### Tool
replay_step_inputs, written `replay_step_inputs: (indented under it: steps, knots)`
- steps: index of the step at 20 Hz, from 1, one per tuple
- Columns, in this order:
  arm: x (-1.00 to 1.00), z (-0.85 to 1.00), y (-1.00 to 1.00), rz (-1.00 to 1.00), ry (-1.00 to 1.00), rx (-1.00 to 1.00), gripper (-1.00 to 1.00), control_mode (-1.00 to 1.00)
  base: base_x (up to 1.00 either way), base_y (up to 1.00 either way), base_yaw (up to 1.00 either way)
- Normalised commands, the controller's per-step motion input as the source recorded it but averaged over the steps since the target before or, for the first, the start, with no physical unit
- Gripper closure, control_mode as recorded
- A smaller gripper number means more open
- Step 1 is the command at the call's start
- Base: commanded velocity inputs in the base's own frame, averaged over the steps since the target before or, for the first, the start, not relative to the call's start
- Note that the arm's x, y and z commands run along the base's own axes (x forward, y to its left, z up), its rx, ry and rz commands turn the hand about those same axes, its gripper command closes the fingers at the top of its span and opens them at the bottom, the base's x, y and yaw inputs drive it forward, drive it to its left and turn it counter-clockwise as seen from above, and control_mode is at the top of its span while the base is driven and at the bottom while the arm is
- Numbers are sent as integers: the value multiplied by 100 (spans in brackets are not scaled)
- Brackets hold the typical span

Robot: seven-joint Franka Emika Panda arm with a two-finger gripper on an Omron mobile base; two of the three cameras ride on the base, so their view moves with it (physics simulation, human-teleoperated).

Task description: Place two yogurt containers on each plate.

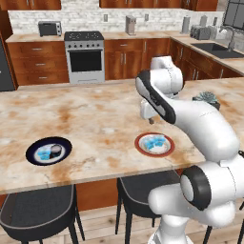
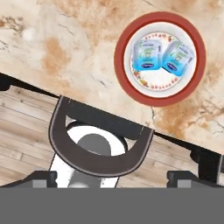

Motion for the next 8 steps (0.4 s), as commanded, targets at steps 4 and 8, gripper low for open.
replay_step_inputs:
  steps: [4,8]
  knots:
    - [-89,39,0,0,-14,0,-100,-100,0,0,0]
    - [-83,32,0,0,-13,0,-100,-100,0,0,0]
